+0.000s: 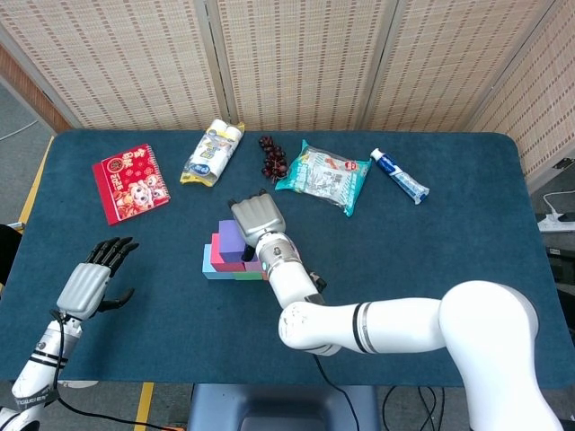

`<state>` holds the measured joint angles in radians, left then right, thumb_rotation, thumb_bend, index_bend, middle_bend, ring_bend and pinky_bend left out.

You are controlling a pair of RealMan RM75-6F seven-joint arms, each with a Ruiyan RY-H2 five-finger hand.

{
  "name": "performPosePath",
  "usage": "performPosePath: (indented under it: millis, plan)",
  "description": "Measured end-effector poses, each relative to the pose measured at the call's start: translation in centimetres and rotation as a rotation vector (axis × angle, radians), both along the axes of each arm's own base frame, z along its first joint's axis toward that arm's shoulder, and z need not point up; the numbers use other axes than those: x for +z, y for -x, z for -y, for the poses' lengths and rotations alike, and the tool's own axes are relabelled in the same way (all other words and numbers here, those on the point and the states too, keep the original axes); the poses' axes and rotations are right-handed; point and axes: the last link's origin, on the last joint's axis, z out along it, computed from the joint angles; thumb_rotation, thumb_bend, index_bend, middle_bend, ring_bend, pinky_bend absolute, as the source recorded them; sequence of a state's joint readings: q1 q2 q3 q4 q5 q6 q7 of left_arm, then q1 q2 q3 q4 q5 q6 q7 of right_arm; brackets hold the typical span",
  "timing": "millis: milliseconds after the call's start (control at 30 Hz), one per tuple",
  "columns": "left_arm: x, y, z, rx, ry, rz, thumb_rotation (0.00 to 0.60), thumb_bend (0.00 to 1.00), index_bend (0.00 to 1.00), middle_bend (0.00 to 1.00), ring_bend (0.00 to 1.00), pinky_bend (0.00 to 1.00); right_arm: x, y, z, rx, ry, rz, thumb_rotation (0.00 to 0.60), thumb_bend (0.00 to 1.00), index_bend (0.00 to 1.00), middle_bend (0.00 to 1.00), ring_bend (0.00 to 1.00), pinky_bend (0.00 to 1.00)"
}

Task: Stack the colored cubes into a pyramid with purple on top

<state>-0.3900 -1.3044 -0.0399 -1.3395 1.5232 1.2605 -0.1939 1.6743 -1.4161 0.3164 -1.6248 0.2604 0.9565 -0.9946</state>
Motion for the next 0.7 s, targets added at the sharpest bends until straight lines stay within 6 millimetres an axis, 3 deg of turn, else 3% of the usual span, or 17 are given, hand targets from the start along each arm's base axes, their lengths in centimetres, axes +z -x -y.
performPosePath:
  millis: [300, 500, 700]
  plan:
    - [0.0, -0.1, 0.0, -0.001, 0.002, -0.002, 0.600, 0.34, 0.11, 0.05, 0.01, 0.10, 0.2, 0.1, -0.3, 0.006, -0.001, 0.000, 0.600, 0.20, 0.01, 0.30, 0.21, 0.18]
    - [-0.1, -0.2, -0.3, 0.001, 0.010, 0.000, 0.600, 0.34, 0.11, 0.05, 0.01, 0.10, 1.0, 0.2, -0.7, 0.006, -0.011, 0.035, 0.600, 0.20, 0.00, 0.17, 0.14, 0.17]
    - [0.0, -0.2, -0.3, 0.005, 0.029, 0.028, 0.600, 0.34, 0.14, 0.06, 0.01, 0.10, 4.1, 2.0, -0.9, -0.007, -0.010, 0.122, 0.600, 0.20, 0.00, 0.14, 0.11, 0.16]
